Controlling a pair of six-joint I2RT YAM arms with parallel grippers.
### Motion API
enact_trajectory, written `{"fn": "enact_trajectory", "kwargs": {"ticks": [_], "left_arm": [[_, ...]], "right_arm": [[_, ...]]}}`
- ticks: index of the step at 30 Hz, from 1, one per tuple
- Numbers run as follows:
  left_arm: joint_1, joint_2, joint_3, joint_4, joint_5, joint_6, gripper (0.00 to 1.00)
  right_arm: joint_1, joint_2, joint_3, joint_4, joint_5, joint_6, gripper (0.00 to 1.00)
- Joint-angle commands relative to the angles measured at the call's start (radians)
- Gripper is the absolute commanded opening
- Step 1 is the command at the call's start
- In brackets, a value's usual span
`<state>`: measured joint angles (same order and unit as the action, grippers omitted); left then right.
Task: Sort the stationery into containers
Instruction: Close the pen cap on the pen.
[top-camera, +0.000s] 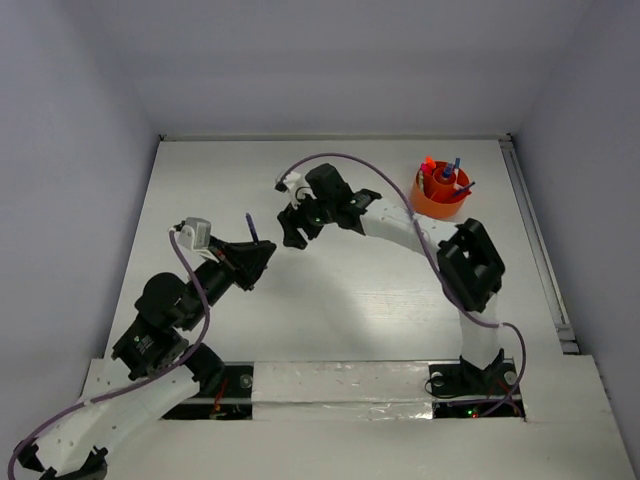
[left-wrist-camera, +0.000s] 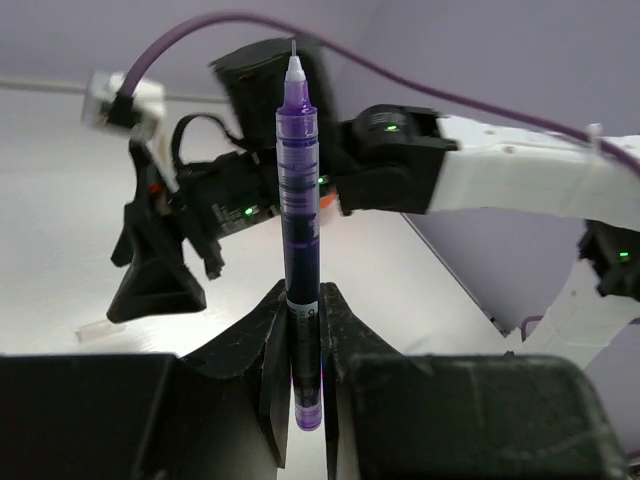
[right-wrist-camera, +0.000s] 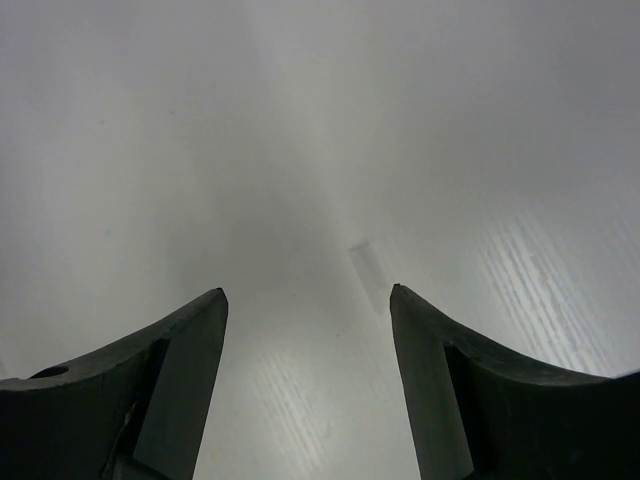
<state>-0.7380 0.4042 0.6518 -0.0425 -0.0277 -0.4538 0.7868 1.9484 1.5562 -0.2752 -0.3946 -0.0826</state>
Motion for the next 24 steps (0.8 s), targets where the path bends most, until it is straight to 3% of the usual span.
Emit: {"fn": "enact_trajectory", "kwargs": {"ticks": [1,6,18,24], "left_arm": [[0.003,-0.042,0.051,-0.031,-0.017,0.063,0.00],[0.003,-0.057,0.062,-0.057,-0.060,0.096,0.00],[0.014,-0.062,0.057,-0.065,-0.046,0.102,0.00],[0.054,-0.053,0.051,-0.054,-0.014,0.102,0.00]], "right_arm": [[0.003,0.102,0.146,-0.252,0.042,-0.160,0.72],[0.003,0.268,0.364,-0.381,0.103,-0.227,0.71],[0.003,0.454,0.550,-0.489,0.077,-0.244,0.68],[0.043,0.518,0.587,-0.489,0.193,-0.244,0.63]]}}
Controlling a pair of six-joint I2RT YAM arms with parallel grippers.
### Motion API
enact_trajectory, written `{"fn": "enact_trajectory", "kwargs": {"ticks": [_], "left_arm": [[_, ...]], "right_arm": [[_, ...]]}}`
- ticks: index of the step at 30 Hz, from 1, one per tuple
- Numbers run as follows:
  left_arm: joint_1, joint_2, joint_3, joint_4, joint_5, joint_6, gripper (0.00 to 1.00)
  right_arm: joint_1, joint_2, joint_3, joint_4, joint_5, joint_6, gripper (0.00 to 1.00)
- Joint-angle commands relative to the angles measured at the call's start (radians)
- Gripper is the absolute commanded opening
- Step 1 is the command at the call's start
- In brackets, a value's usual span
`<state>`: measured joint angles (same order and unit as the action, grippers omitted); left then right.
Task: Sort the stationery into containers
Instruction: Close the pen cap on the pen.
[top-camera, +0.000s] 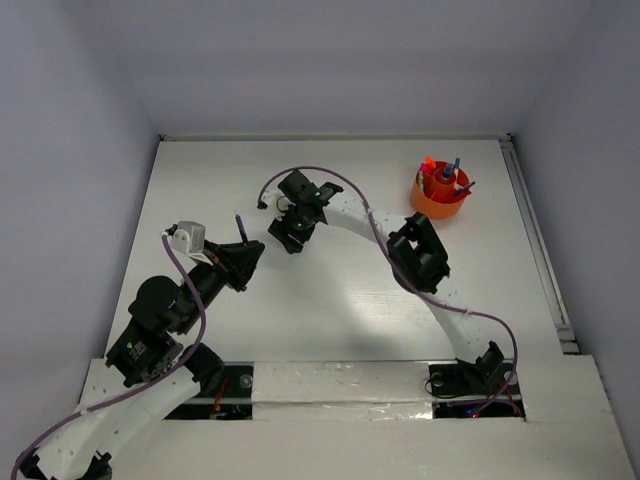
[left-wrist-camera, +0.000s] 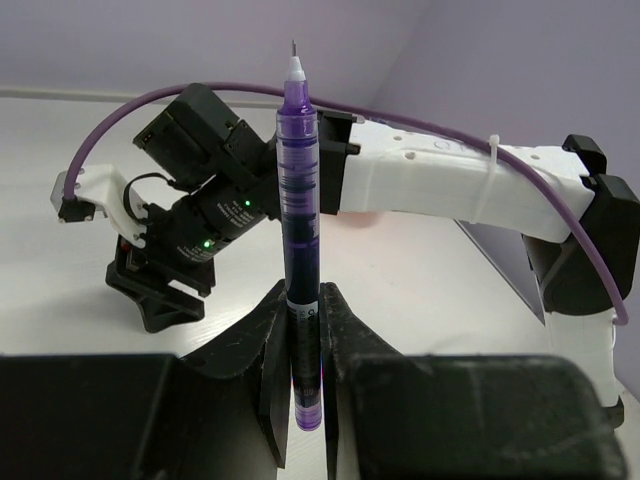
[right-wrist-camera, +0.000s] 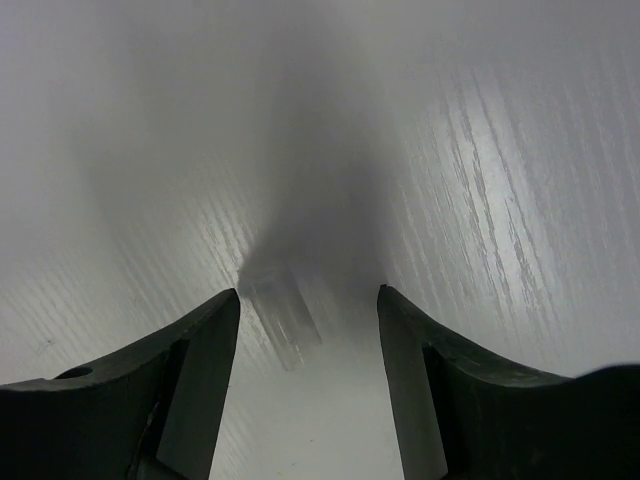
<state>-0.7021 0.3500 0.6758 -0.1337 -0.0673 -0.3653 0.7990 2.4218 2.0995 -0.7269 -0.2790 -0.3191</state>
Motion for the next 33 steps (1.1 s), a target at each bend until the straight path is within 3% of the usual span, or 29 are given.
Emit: {"fn": "enact_trajectory", "kwargs": {"ticks": [1,6,8,9,14,21,27,33], "left_arm": [[0.018,0.001,0.027,0.039,0.029,0.012,0.00],[0.027,0.006,0.024,0.045,0.043,0.012,0.00],[0.036,0.006,0.024,0.045,0.049,0.012,0.00],[0.036,0.006,0.022,0.046,0.050,0.009,0.00],[0.036,0.010,0.019,0.048,0.050,0.008,0.00],[0.046,0.029,0.007,0.063,0.063,-0.017,0.00],[0.046,0.058,-0.027,0.124,0.147,-0.066,0.00],[0.046,0.086,-0.140,0.259,0.250,-0.164,0.00]], "right_arm": [[0.040,0.049,0.045,-0.039,0.095,-0.005,0.61],[0.061,0.025,-0.036,0.020,0.198,0.011,0.42],[0.074,0.017,-0.055,0.038,0.227,0.014,0.40],[0.074,0.016,-0.064,0.043,0.254,0.017,0.33],[0.083,-0.001,-0.098,0.055,0.311,0.063,0.24],[0.083,-0.081,-0.194,0.145,0.342,0.207,0.02],[0.036,-0.236,-0.357,0.334,0.287,0.396,0.00],[-0.047,-0.460,-0.626,0.555,0.219,0.570,0.00]]}}
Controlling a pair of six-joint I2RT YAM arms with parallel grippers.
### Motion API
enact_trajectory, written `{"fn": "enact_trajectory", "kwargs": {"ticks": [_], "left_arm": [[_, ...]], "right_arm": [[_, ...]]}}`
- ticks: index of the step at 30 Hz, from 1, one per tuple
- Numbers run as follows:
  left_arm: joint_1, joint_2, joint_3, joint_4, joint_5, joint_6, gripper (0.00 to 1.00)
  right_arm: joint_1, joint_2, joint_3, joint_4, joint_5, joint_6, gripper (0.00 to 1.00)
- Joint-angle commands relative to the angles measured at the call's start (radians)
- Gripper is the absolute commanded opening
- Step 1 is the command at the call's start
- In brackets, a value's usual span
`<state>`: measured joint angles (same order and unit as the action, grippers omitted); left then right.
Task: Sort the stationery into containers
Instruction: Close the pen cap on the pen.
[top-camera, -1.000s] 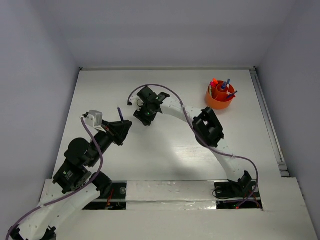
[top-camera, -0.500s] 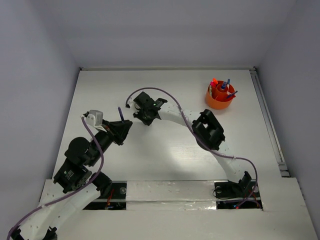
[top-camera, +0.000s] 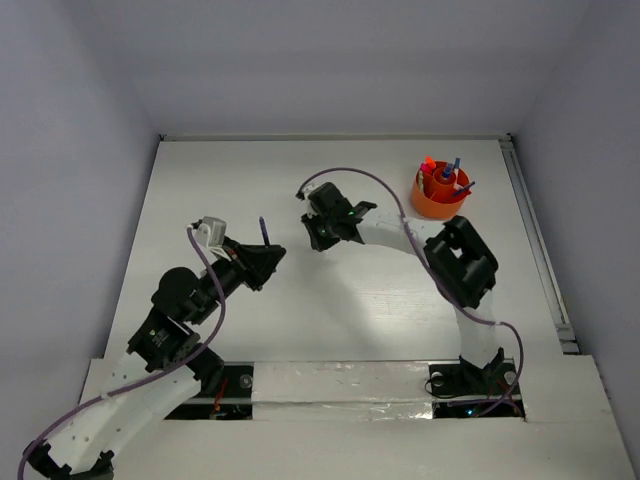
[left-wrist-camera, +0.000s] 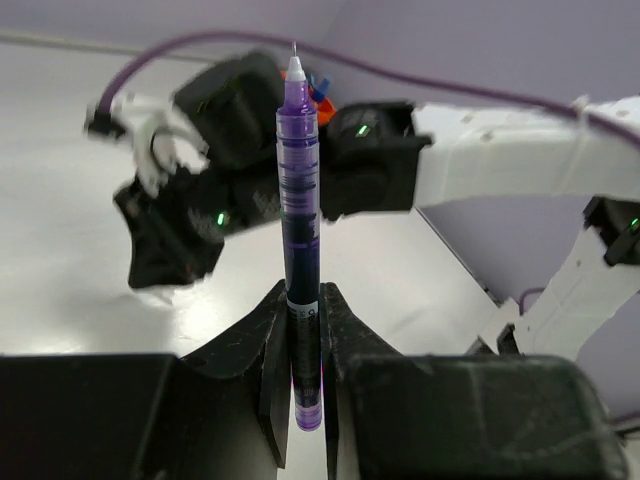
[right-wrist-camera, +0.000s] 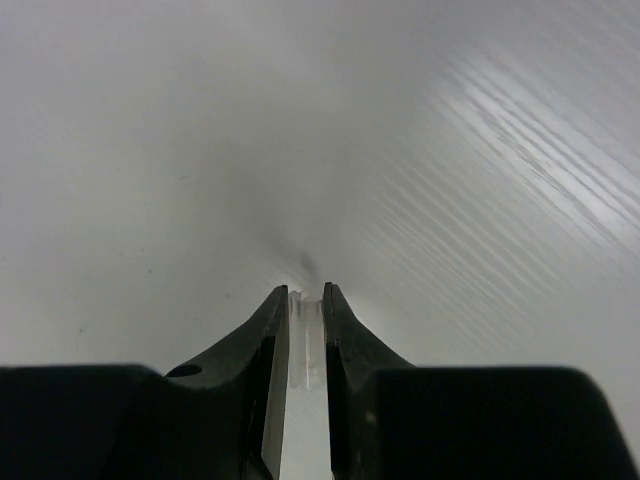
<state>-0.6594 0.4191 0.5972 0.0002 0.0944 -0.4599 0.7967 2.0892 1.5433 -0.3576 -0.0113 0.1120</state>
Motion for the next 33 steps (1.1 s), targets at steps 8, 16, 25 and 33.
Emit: {"fn": "enact_trajectory", "kwargs": {"ticks": [8,16,25,33], "left_arm": [[0.003,0.147,-0.258,0.461,0.255,-0.236,0.00],[-0.068,0.420,-0.347,0.780,0.332,-0.327,0.00],[-0.129,0.583,-0.303,0.891,0.303,-0.316,0.00],[-0.129,0.638,-0.260,0.886,0.284,-0.310,0.00]], "right_arm": [[-0.125,-0.425,-0.376,0.457,-0.070,0.340,0.00],[-0.125,-0.652,-0.560,0.658,-0.024,0.494,0.00],[-0.125,-0.728,-0.654,0.839,-0.056,0.612,0.00],[-0.116,-0.776,-0.761,0.980,-0.087,0.673,0.00]]}}
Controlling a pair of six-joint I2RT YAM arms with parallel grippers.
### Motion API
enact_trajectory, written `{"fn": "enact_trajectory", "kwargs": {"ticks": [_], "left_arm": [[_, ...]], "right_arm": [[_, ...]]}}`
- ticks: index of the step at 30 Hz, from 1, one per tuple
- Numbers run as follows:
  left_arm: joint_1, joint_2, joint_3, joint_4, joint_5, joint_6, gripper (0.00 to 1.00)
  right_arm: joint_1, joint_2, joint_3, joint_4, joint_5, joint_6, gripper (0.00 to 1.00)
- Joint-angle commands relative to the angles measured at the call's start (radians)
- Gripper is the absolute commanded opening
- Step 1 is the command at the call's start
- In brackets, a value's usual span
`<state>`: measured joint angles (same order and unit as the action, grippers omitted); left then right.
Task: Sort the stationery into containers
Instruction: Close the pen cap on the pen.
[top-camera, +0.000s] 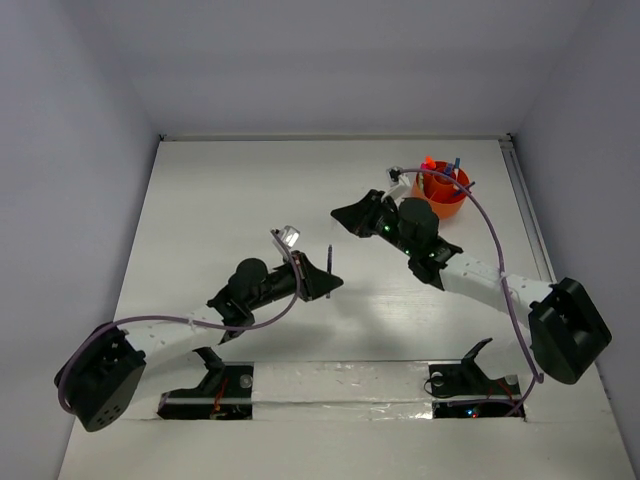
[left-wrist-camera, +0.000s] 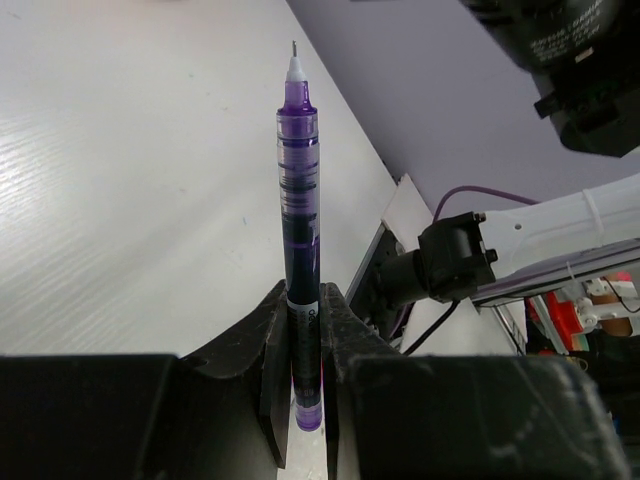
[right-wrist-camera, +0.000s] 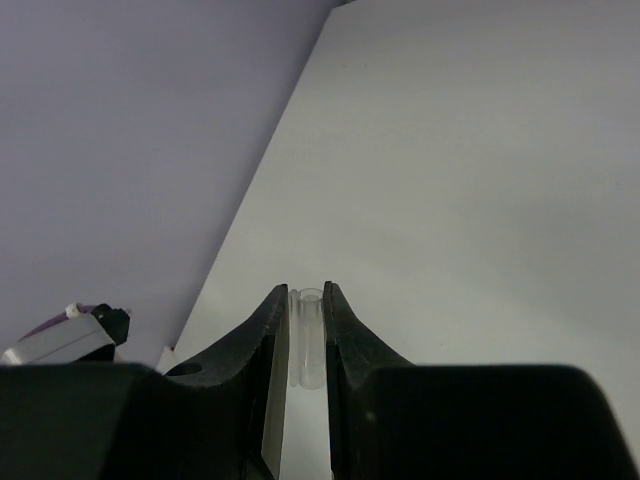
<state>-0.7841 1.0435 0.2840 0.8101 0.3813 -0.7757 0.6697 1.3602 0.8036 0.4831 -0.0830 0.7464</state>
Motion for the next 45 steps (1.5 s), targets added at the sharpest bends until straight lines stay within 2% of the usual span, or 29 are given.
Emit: {"fn": "enact_trajectory", "kwargs": {"ticks": [1,16,45], "left_arm": [[-0.004,0.030,0.066,0.078,-0.002,0.009,0.00],[-0.004,0.122,0.106,0.092,-0.001,-0.002,0.00],[0.023,0.050,0.112,0.031,-0.032,0.033,0.00]], "right_arm": [[0.021,-0.052,-0.038,0.158,-0.021,0.045,0.00],[0.021,-0.115,-0.089,0.195,-0.027,0.030,0.00],[0.039,-0.065,-0.095,0.181,-0.058,0.008,0.00]]}}
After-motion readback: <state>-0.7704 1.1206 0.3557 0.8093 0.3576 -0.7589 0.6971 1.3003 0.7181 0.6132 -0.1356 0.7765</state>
